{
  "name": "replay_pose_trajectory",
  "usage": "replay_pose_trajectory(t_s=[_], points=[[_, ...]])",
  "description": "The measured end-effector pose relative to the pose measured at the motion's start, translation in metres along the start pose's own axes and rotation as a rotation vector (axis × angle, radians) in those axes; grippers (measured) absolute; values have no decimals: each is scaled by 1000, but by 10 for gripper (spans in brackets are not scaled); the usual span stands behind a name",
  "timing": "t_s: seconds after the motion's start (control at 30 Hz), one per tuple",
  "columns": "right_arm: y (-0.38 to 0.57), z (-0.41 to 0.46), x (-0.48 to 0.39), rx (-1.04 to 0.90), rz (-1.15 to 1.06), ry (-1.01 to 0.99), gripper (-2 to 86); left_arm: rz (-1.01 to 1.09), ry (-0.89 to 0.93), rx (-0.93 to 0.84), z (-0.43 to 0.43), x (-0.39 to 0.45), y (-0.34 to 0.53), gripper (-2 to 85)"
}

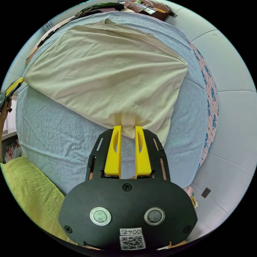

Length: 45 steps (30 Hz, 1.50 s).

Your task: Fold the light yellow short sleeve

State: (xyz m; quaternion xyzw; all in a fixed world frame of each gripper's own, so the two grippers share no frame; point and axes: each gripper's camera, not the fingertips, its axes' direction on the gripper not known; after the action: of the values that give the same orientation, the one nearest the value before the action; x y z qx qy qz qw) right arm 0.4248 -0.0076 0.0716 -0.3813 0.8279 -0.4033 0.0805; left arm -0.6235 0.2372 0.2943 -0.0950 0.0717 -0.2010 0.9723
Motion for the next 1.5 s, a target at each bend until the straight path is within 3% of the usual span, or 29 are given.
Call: replay_pose_trajectory(t_s=[0.07,0.23,0.47,0.77,0.9,1.0,1.13,1.4,1.5], points=[[-3,2,4,-6,14,-41,86,-121,138,-3,9,-24,16,15],[-8,5,4,-24,2,-56,86,-196,226,14,6,-41,24,32],[-10,7,6,-52,-9,-66,86,24,99,3,-19,-21,17,75],[0,6,10,-70,-15,-52,85,153,-37,-59,-9,10,-3,40],[8,4,14,-72,-23,-52,84,128,21,15,-35,-1,-10,21],[16,3,22,-69,-17,-73,84,147,73,-80,-10,-9,-3,15],[31,0,31,-55,-6,-87,84,115,152,-60,-5,-19,-4,14],[67,-8,47,-2,38,-103,82,114,118,-102,-8,-43,-7,4],[93,-12,55,55,80,-105,78,180,94,-16,-32,-25,-26,3]])
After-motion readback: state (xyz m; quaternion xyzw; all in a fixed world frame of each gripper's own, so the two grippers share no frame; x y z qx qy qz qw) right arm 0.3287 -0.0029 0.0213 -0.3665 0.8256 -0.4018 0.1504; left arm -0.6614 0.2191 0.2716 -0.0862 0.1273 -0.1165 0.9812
